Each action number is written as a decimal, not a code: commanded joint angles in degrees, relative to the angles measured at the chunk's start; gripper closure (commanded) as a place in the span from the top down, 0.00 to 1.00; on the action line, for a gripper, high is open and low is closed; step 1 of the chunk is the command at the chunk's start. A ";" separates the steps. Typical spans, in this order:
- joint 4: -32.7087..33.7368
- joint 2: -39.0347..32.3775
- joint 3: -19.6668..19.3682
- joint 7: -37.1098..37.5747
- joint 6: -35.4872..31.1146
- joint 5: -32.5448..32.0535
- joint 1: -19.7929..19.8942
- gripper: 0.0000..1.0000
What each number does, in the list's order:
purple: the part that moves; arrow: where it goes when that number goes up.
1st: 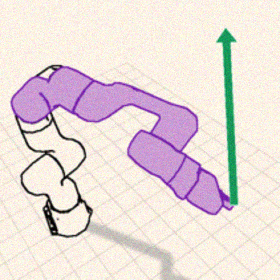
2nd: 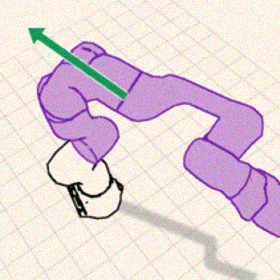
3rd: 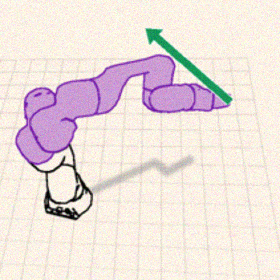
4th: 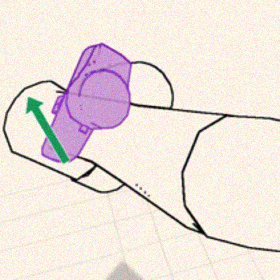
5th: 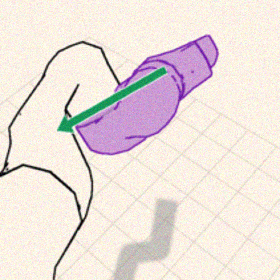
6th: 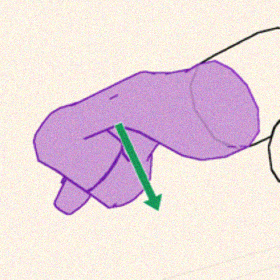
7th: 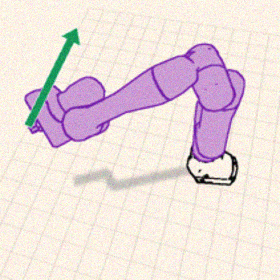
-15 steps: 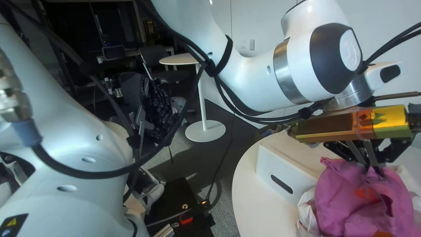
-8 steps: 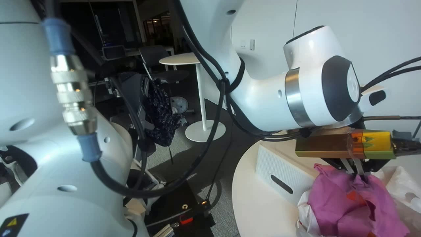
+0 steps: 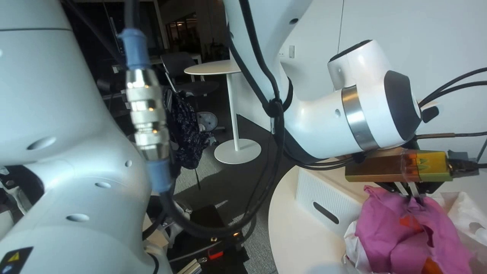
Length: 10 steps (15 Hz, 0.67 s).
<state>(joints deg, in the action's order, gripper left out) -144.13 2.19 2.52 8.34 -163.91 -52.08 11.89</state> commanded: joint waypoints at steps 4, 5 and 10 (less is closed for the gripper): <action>3.35 -7.42 -0.94 8.23 -2.36 -5.08 0.43 0.02; 4.29 -8.19 -1.29 9.99 -2.30 -6.77 0.33 0.02; 7.83 -11.02 -4.09 18.79 1.16 -14.19 0.38 0.02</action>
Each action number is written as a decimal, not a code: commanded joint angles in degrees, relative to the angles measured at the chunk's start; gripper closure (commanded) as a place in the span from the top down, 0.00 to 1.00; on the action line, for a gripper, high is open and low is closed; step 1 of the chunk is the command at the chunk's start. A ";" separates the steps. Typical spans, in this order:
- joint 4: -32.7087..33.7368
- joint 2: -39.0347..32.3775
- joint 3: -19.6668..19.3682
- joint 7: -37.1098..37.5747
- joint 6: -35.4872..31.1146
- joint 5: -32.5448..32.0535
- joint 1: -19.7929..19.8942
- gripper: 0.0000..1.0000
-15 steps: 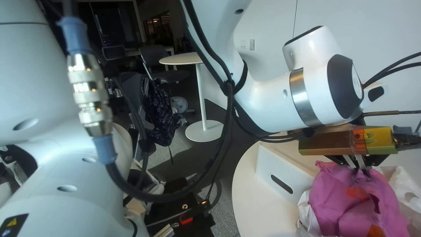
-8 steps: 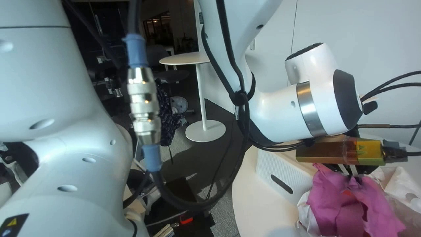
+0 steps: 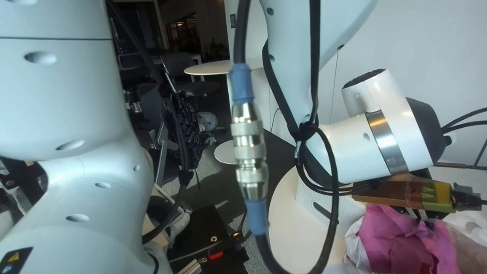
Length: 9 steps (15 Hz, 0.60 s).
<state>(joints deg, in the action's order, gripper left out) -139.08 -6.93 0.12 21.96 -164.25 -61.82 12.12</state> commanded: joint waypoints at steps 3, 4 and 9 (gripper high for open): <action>4.24 -3.47 -3.30 8.74 4.27 -6.90 0.04 0.02; 4.72 -4.16 -3.58 9.40 4.97 -7.27 -0.10 0.02; 8.09 -10.52 -2.31 8.76 6.03 -5.59 -1.56 0.02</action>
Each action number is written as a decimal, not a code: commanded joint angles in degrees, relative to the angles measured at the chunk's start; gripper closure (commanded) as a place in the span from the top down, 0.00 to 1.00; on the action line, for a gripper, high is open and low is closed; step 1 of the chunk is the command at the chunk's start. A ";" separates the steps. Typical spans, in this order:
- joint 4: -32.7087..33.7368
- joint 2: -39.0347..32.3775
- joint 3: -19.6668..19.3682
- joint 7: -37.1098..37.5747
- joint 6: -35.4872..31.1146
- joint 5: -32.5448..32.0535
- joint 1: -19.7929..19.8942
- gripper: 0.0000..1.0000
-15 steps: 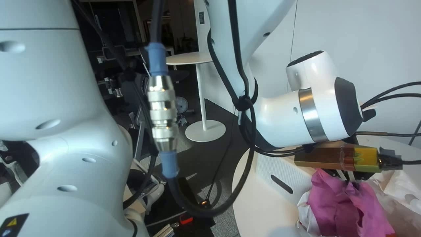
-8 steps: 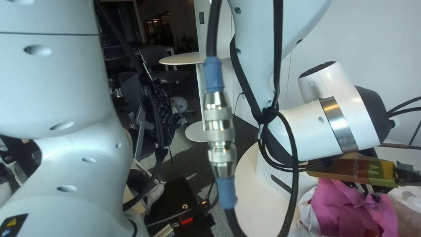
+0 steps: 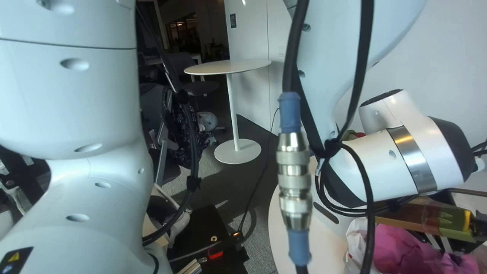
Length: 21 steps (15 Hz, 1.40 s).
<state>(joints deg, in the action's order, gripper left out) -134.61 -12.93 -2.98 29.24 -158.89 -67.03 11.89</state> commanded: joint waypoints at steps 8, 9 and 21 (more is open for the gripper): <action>10.22 -11.42 2.11 3.55 -3.64 -2.16 -3.99 0.02; 10.79 -12.15 1.72 3.70 -3.63 -2.40 -4.22 0.02; 8.31 -13.35 1.27 1.36 -1.39 2.60 -1.98 0.47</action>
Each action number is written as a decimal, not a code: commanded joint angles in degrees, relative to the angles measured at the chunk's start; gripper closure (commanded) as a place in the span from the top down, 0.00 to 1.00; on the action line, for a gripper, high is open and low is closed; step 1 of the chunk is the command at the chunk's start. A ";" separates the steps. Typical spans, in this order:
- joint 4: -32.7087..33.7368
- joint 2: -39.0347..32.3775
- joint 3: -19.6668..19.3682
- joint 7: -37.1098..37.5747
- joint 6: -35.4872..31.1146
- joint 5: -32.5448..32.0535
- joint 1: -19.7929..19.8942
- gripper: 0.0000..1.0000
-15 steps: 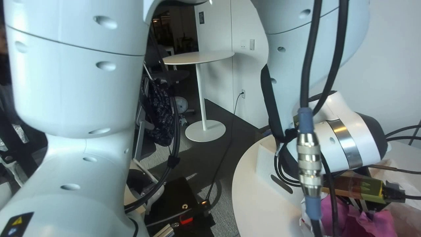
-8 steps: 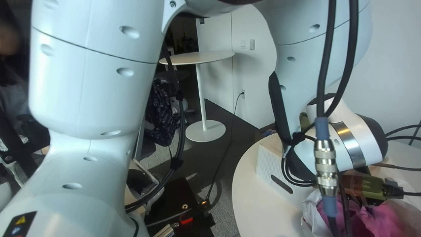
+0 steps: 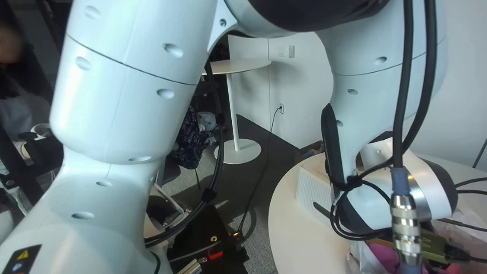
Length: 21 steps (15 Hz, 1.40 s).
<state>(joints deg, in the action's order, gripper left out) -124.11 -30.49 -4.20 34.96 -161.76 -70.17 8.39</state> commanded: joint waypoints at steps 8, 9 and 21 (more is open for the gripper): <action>-8.58 23.92 12.96 -33.14 18.37 36.65 1.23 1.00; -8.32 26.15 13.21 -37.52 17.29 41.63 -0.28 1.00; 2.46 15.05 16.14 -47.36 2.42 70.67 -16.19 1.00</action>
<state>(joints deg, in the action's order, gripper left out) -126.89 -8.14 12.29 -13.10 -156.05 -0.40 -7.11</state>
